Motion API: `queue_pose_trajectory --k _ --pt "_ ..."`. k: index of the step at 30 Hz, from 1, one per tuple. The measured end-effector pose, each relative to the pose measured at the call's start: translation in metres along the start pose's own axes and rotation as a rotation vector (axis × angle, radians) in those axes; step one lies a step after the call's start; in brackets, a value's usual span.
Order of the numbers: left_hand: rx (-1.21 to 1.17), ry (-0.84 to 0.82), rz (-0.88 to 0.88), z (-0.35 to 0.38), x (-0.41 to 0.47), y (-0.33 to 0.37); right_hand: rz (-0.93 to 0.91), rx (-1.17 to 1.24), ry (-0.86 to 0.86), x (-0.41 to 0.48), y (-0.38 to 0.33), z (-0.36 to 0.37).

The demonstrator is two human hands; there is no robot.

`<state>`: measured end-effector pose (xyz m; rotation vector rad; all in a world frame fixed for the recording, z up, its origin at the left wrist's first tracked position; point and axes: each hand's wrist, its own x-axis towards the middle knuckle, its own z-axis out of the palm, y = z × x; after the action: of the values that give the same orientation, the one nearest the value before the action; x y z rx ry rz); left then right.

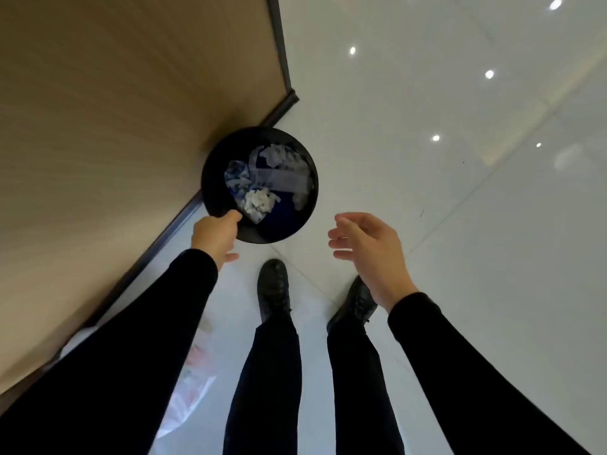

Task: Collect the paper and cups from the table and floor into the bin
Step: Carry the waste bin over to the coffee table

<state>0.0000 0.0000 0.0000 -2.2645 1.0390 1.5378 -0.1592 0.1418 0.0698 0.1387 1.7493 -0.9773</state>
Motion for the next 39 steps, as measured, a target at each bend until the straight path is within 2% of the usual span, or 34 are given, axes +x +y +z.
queue_pose_trajectory --k 2,4,7,11,15,20,24,28,33,39 --pt "-0.087 -0.062 -0.141 0.009 0.020 -0.007 -0.010 -0.009 -0.013 0.013 0.003 0.003" --pt "-0.278 -0.108 -0.221 0.018 0.035 -0.015 -0.001 -0.029 -0.028 0.023 0.010 0.005" --pt "-0.366 -0.040 -0.235 0.032 0.049 -0.027 0.005 -0.031 -0.032 0.030 0.014 0.004" --pt "-0.212 0.029 -0.080 0.040 0.045 -0.023 -0.038 -0.041 -0.034 0.031 0.004 -0.004" --pt "-0.196 0.072 0.067 0.039 0.001 0.020 -0.058 -0.046 0.019 0.014 -0.025 -0.024" --pt "-0.062 -0.034 0.262 0.022 -0.110 0.084 0.037 0.014 0.057 -0.038 -0.088 -0.071" --pt "0.025 -0.107 0.420 0.003 -0.220 0.136 0.097 0.053 -0.035 -0.106 -0.156 -0.111" --pt "0.119 -0.176 0.615 -0.013 -0.339 0.194 0.024 0.124 -0.137 -0.180 -0.224 -0.157" --pt "0.216 -0.291 0.826 -0.017 -0.481 0.251 -0.079 0.308 -0.089 -0.272 -0.291 -0.228" --pt "0.362 -0.422 1.013 0.005 -0.621 0.283 -0.264 0.292 0.027 -0.372 -0.337 -0.316"
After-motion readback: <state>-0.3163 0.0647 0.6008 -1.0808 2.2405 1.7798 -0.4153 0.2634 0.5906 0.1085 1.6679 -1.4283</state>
